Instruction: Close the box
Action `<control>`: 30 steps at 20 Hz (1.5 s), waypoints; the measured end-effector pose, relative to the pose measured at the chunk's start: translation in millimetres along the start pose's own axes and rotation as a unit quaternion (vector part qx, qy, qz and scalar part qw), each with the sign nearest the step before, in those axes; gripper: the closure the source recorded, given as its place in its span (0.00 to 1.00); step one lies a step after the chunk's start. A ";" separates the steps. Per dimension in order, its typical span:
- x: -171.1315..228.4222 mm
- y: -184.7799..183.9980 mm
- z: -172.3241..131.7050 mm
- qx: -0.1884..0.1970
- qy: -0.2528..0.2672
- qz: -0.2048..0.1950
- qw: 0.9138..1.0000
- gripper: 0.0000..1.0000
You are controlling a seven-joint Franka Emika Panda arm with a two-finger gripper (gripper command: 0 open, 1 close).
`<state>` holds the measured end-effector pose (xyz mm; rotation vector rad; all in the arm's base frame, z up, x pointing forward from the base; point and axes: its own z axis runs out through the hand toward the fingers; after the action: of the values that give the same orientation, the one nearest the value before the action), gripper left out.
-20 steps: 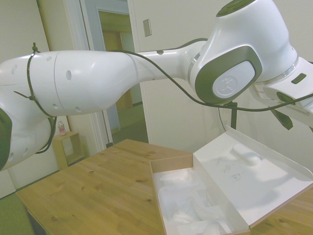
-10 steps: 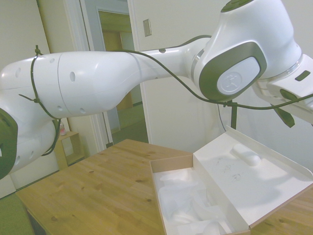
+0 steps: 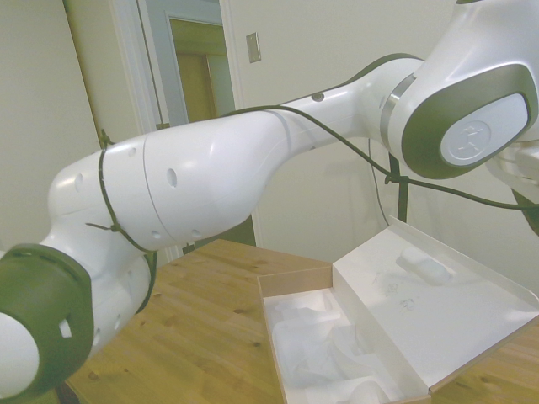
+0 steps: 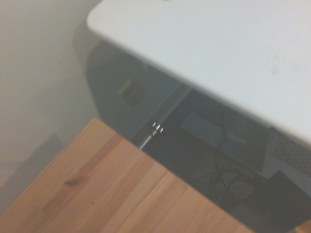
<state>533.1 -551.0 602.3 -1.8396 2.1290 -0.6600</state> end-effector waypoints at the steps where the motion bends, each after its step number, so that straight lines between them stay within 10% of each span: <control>1: -4.6 0.2 5.2 -0.013 -0.013 0.000 1.000 0.00; 8: -3.3 -5.3 35.9 -0.017 0.035 0.030 0.999 0.00; 17: -22.2 8.3 57.6 -0.080 -0.041 0.027 0.996 0.00; 25: -72.8 -13.0 -57.4 -0.079 -0.101 -0.070 0.989 0.00; 30: -133.0 -33.0 -41.7 -0.138 -0.102 -0.153 0.973 0.00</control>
<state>564.9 -416.8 641.0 -2.3015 1.8984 -0.2217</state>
